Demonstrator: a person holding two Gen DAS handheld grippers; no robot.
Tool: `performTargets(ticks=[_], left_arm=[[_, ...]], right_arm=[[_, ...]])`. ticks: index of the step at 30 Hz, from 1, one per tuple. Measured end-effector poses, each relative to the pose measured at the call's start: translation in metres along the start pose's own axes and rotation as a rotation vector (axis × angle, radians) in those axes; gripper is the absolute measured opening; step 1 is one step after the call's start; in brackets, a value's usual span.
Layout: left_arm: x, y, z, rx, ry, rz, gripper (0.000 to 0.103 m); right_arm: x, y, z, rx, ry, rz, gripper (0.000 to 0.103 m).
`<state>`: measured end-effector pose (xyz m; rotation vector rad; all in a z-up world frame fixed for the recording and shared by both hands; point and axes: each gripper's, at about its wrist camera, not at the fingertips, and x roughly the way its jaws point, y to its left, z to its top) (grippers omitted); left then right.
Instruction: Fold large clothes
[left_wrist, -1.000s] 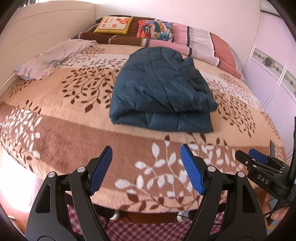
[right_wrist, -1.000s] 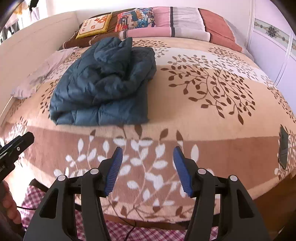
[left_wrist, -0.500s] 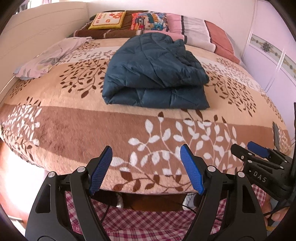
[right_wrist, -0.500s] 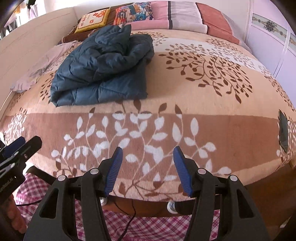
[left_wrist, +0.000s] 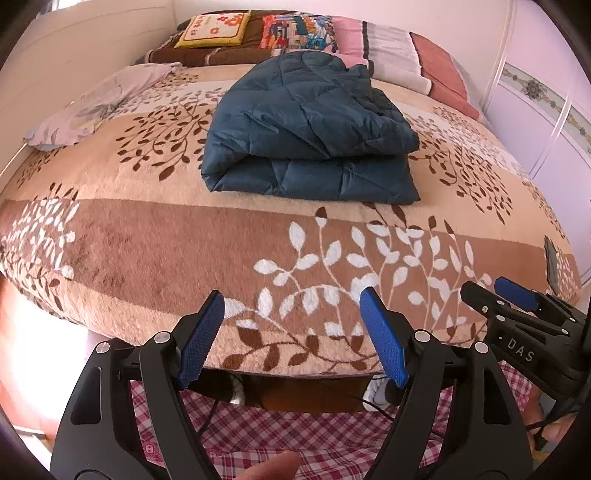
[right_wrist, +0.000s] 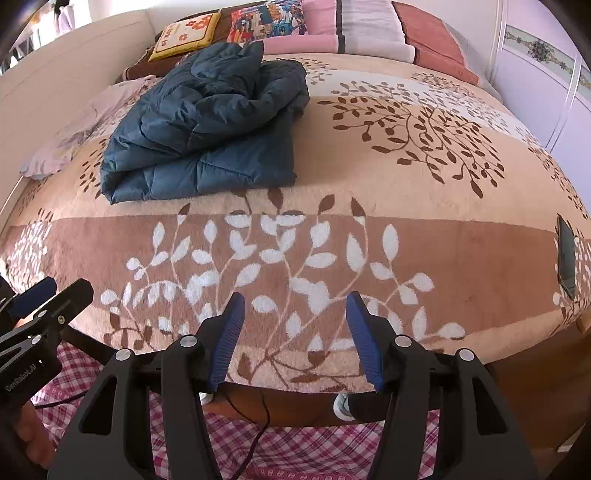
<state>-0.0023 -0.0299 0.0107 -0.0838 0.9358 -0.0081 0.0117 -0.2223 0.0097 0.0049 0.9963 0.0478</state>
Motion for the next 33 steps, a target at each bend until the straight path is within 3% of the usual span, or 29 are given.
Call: performTargets(ticks=[33], left_arm=[[-0.0019, 0.0013, -0.0026, -0.001, 0.007, -0.013, 0.075]], right_arm=[[0.0009, 0.0042, -0.0020, -0.012, 0.009, -0.006, 0.057]])
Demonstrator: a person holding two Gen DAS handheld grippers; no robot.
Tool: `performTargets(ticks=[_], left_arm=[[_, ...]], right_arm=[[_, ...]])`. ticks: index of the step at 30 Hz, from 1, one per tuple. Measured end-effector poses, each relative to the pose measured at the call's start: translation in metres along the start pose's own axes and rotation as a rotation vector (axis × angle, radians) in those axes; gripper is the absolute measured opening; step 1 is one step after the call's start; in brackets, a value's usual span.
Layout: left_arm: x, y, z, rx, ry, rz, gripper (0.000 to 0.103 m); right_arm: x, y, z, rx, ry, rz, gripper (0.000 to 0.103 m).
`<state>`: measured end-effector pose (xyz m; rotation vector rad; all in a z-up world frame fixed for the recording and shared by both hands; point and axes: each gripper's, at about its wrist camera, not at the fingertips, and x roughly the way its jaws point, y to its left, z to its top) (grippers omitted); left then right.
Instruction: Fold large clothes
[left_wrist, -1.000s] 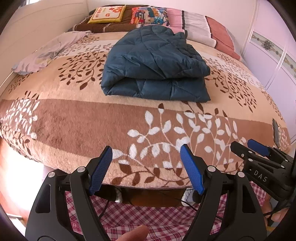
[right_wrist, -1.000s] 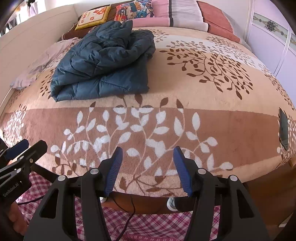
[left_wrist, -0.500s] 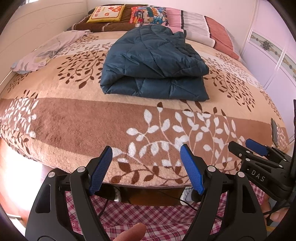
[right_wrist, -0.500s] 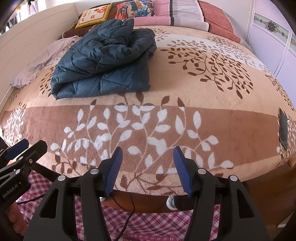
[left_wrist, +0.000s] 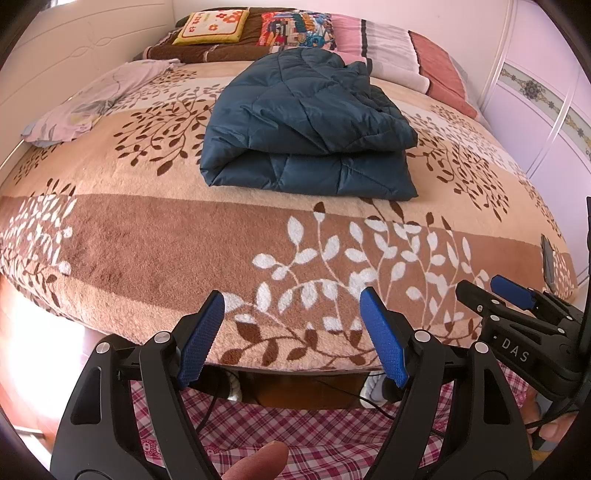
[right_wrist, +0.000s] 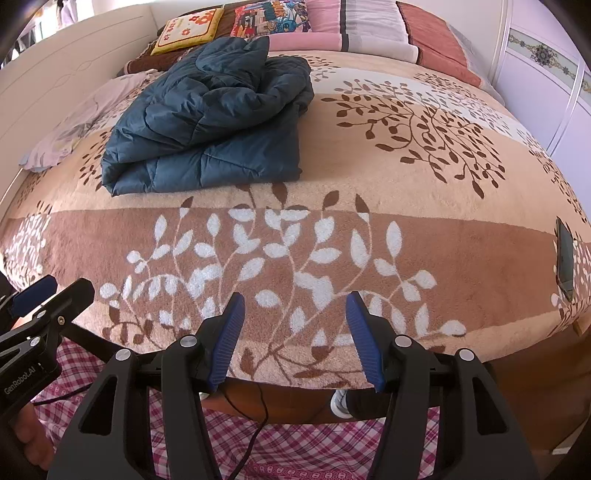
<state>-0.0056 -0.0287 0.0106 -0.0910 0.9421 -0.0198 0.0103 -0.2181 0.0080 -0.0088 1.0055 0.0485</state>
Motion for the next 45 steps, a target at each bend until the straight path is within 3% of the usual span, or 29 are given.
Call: performTargets(ticks=[22, 31, 45], left_arm=[[-0.0018, 0.0002, -0.0011, 0.005, -0.006, 0.008, 0.075], [-0.0041, 0.0010, -0.0005, 0.012, -0.009, 0.016, 0.068], [-0.0035, 0.0020, -0.0009, 0.013, -0.009, 0.017, 0.065]], right_arm=[[-0.0015, -0.0006, 0.0002, -0.001, -0.004, -0.002, 0.057], [-0.0019, 0.0000, -0.0004, -0.003, -0.005, -0.003, 0.057], [-0.0018, 0.0033, -0.0014, 0.001, -0.005, -0.006, 0.057]])
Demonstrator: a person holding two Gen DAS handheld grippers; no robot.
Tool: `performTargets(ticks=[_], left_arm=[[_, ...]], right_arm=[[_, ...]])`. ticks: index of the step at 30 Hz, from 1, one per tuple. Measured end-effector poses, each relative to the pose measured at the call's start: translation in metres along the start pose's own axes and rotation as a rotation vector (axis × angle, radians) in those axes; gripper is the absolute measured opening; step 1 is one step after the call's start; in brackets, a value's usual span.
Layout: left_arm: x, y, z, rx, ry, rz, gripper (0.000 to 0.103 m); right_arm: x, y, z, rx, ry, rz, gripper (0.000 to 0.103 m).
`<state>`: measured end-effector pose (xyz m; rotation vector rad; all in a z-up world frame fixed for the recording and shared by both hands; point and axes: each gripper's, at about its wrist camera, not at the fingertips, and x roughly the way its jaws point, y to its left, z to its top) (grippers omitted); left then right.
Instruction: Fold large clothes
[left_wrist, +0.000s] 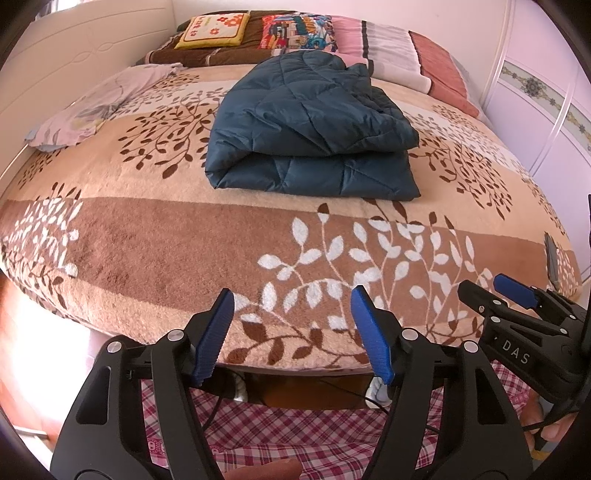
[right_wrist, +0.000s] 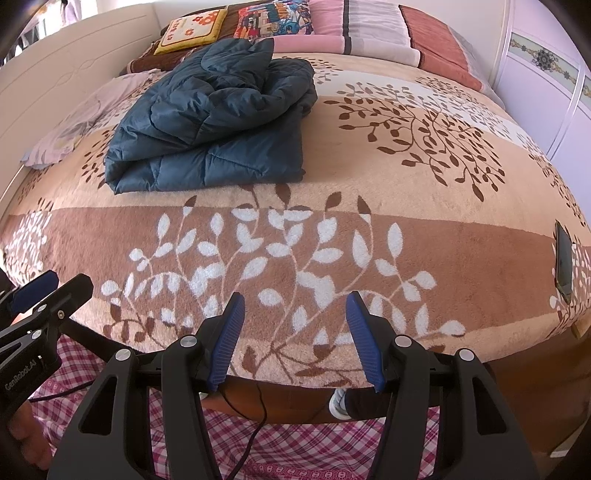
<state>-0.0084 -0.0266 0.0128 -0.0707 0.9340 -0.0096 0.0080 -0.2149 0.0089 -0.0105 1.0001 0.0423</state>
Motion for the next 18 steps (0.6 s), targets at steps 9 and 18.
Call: performTargets(ticks=[9, 18], left_arm=[[0.0000, -0.0002, 0.0002, 0.000, 0.000, -0.001, 0.065], [-0.0001, -0.0001, 0.0004, 0.001, 0.000, -0.001, 0.065]], right_arm=[[-0.0001, 0.0002, 0.0004, -0.001, 0.001, -0.001, 0.057], [-0.0010, 0.0000, 0.0009, -0.002, 0.000, -0.001, 0.057]])
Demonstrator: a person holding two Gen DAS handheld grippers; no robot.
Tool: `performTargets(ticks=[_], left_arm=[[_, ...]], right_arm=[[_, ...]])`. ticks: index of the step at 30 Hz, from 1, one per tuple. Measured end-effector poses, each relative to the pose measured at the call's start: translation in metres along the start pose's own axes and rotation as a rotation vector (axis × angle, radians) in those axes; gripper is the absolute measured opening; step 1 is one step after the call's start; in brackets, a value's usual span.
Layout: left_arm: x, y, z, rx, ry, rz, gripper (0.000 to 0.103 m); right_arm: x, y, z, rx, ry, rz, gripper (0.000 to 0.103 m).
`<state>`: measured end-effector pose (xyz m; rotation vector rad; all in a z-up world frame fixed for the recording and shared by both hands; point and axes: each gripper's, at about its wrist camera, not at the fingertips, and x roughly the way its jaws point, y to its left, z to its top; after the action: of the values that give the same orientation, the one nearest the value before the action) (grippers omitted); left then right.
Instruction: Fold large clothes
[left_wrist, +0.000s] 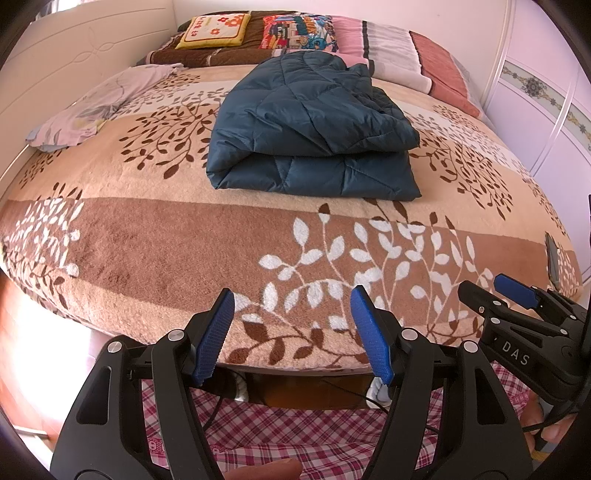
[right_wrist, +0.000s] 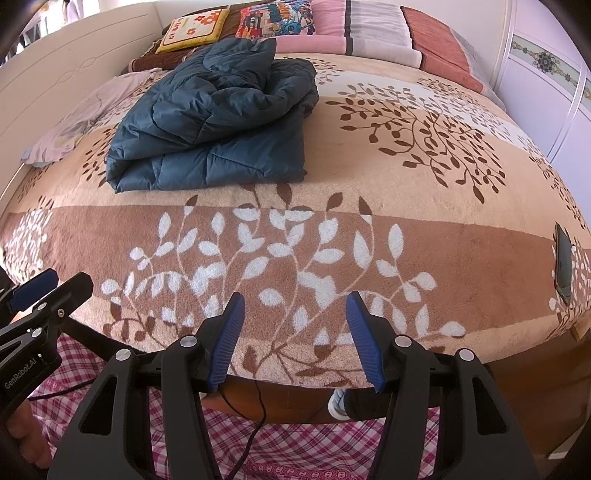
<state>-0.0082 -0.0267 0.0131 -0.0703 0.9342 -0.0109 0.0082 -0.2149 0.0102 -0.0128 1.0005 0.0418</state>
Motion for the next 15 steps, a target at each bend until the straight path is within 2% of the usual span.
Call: performTargets(ticks=[15], left_arm=[[0.0010, 0.0017, -0.0007, 0.000, 0.003, 0.004, 0.065]], right_arm=[[0.0006, 0.0030, -0.0006, 0.001, 0.000, -0.002, 0.057]])
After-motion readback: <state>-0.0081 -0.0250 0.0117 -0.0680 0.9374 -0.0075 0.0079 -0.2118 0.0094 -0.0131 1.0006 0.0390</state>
